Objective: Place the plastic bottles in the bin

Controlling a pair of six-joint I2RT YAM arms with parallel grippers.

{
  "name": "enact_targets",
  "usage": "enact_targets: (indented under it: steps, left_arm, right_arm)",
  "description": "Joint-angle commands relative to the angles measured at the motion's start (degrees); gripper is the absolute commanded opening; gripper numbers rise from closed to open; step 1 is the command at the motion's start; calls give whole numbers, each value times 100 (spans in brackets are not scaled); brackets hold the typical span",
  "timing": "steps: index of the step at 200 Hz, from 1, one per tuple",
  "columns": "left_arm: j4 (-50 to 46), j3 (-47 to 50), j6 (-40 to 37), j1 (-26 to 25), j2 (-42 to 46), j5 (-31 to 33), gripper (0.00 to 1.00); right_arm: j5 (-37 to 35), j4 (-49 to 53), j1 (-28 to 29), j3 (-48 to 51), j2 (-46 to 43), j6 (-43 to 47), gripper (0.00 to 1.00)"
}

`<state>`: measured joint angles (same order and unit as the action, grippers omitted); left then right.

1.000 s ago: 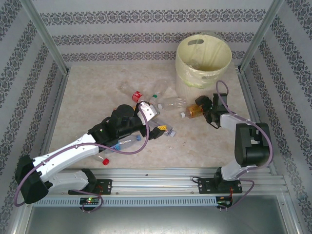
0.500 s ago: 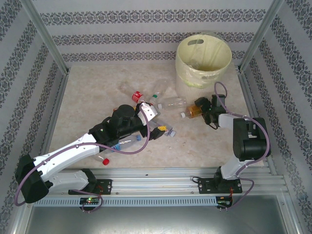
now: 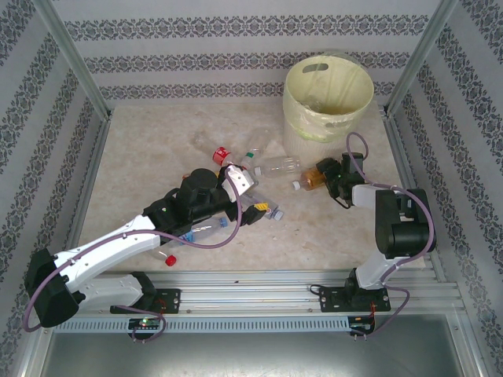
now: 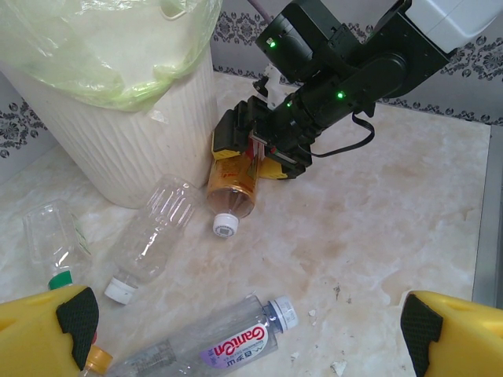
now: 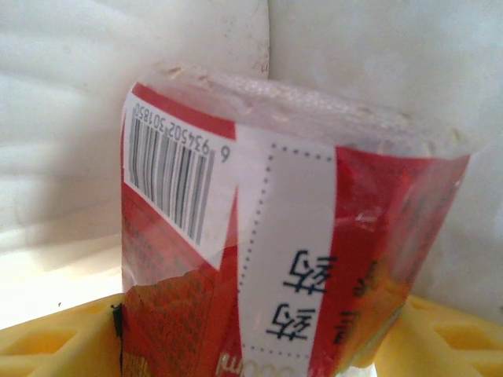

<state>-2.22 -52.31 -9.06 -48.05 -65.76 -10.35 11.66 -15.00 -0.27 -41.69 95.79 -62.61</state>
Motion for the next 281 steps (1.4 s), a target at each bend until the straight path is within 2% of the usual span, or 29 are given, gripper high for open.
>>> enact_targets:
  steps: [1,109,163,218,281]
  left_arm:
    - [9,-98,-42,-88,-27,-98,100]
    - [39,-72,255,-99,-24,-139,100]
    - [0,-95,394,-99,-48,-127,100]
    - [-33,-145,506,-98,-121,-214,100]
    - [21,-175,775,-97,-213,-464,100]
  right_arm:
    - [-217,191,-87,151,-267,239,71]
    - [-805,1939,-123,398,-2350,1703,67]
    - [-1317,3064,-17,148,-3523,2390,65]
    - [-1801,3877,402,-419,-4329,3157,64]
    - [-1711,4199,1082,-1612,-4622,4149,63]
